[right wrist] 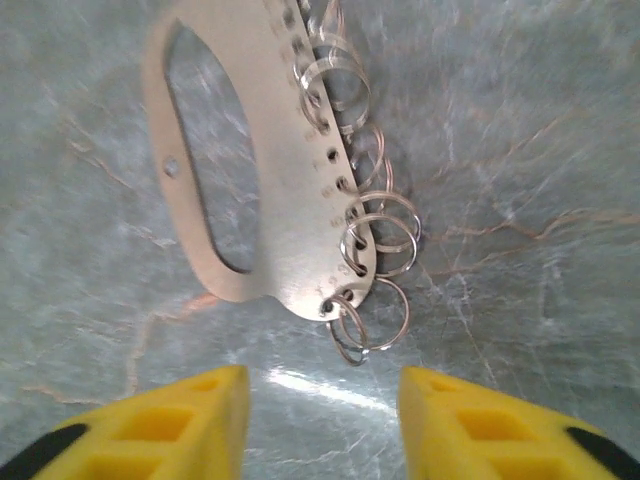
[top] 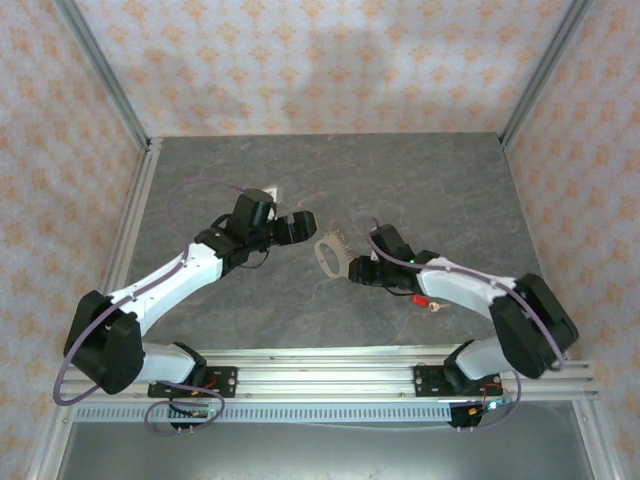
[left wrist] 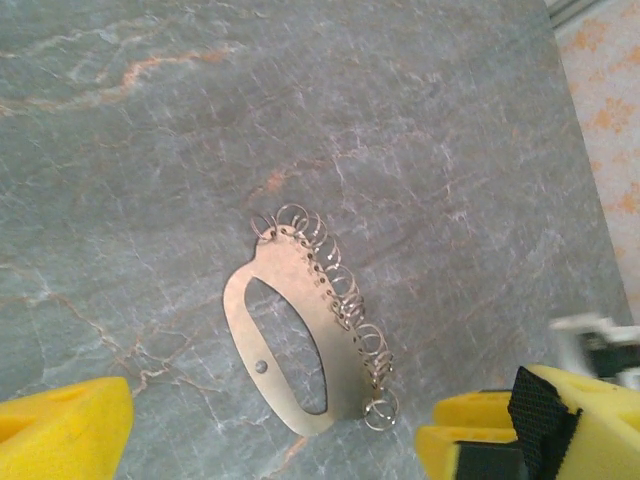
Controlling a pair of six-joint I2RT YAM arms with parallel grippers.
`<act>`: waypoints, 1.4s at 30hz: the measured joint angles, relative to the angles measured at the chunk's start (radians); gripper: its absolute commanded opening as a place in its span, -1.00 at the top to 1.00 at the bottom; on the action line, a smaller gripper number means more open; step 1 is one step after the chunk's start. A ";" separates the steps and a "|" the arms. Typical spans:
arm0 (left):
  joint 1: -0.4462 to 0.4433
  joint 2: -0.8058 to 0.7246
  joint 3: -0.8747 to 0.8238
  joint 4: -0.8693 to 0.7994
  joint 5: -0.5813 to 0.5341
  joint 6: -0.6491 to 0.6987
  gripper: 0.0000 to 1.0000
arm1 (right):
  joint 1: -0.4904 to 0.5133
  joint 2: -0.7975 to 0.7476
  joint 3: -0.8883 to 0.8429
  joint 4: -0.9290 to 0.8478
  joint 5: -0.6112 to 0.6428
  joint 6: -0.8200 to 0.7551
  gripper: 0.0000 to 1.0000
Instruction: Put the keys on the keyring
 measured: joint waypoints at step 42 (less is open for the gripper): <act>-0.085 0.068 0.027 0.019 -0.038 -0.030 -0.97 | 0.059 0.166 -0.019 0.183 0.029 0.180 0.40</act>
